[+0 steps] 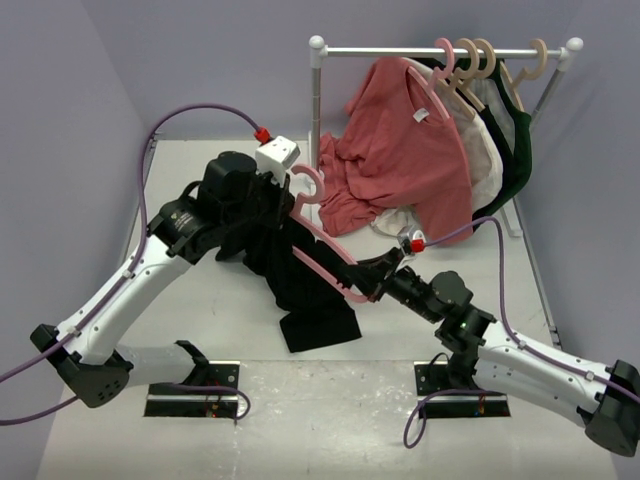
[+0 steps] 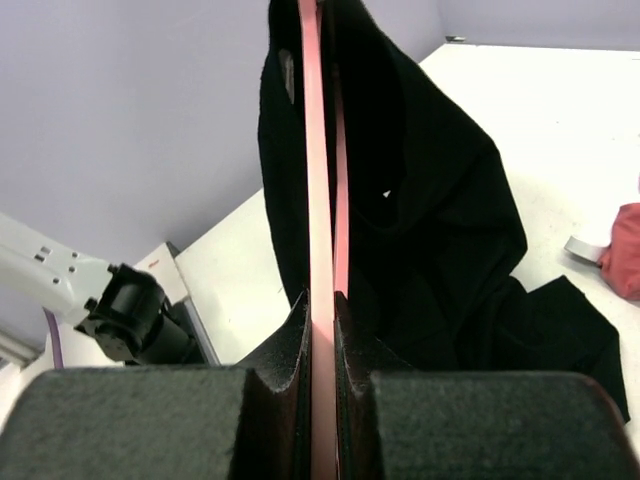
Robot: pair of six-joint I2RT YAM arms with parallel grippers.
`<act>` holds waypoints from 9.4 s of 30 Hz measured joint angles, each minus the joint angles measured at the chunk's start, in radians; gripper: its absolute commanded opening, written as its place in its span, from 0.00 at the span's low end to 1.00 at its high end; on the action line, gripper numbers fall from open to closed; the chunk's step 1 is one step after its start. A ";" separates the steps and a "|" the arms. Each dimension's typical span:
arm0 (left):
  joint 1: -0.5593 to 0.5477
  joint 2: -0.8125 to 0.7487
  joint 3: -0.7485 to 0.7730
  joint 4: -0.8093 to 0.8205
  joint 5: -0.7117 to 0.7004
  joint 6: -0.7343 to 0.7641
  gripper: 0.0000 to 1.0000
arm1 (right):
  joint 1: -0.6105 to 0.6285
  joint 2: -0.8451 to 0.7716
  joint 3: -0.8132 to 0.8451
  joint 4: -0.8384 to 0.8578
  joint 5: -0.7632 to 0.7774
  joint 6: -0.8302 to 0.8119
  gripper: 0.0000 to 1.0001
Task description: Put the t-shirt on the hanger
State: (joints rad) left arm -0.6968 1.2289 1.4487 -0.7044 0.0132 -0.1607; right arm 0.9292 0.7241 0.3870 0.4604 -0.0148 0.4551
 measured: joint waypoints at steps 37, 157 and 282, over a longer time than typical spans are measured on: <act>-0.016 -0.446 -0.126 0.162 -0.497 -0.164 0.85 | -0.005 -0.289 -0.066 0.058 0.137 -0.009 0.00; 0.247 -0.013 0.382 -0.291 0.217 0.102 0.00 | -0.021 -0.165 0.011 0.079 -0.202 -0.112 0.00; 0.081 -0.333 -0.276 0.051 0.319 0.453 0.00 | -0.037 0.452 0.125 0.003 0.038 0.409 0.60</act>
State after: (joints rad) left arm -0.6163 0.8954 1.1723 -0.6534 0.3325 0.2922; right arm 0.8920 1.1763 0.5124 0.4631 0.0231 0.8639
